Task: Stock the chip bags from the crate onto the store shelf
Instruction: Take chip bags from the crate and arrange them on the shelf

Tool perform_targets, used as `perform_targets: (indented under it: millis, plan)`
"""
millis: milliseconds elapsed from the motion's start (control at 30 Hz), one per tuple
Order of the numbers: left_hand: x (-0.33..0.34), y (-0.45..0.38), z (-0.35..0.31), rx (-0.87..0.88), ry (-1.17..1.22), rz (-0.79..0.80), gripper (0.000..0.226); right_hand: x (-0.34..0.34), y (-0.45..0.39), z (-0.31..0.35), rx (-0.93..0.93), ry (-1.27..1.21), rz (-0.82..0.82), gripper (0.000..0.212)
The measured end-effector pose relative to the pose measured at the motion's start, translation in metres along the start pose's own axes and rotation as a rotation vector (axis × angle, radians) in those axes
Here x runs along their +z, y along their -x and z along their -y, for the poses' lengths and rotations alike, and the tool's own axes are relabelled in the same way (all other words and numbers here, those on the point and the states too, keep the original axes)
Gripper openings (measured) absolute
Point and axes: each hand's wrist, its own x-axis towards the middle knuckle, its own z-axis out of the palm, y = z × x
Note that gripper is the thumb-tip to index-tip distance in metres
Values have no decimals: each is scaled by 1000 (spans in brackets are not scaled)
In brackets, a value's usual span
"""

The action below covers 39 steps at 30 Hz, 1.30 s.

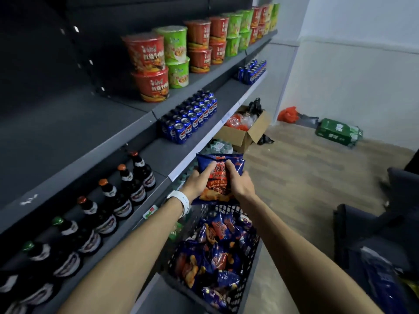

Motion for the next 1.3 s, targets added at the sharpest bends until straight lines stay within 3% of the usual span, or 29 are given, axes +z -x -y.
perform_targets:
  millis: [300,367,433,567,633,733,867,1167,1300]
  plan:
    - [-114,96,-75,107,-9,-266,65,60,94,108,-188,-28,197,100]
    - [-148,122,-82,98,-10,-339,80,82,120,129,-226,-13,252,107]
    - [-179,141,-86,154,-44,-387,80,101,141,145,-240,-32,286,115]
    - [-242,226,-98,221,-27,-489,58,154,212,174,-326,-9,440,106]
    - [-274,266,-93,225,-15,-547,60,183,251,183,-366,4,486,100]
    - [-326,333,-76,233,-22,-657,65,226,321,188,-415,21,573,90]
    - [-391,439,-40,254,49,-799,53,285,433,177,-462,26,706,78]
    - [-501,703,89,101,111,-1083,87,389,707,95,-516,119,998,75]
    - [-525,804,134,57,163,-1180,82,420,806,57,-521,142,1100,76]
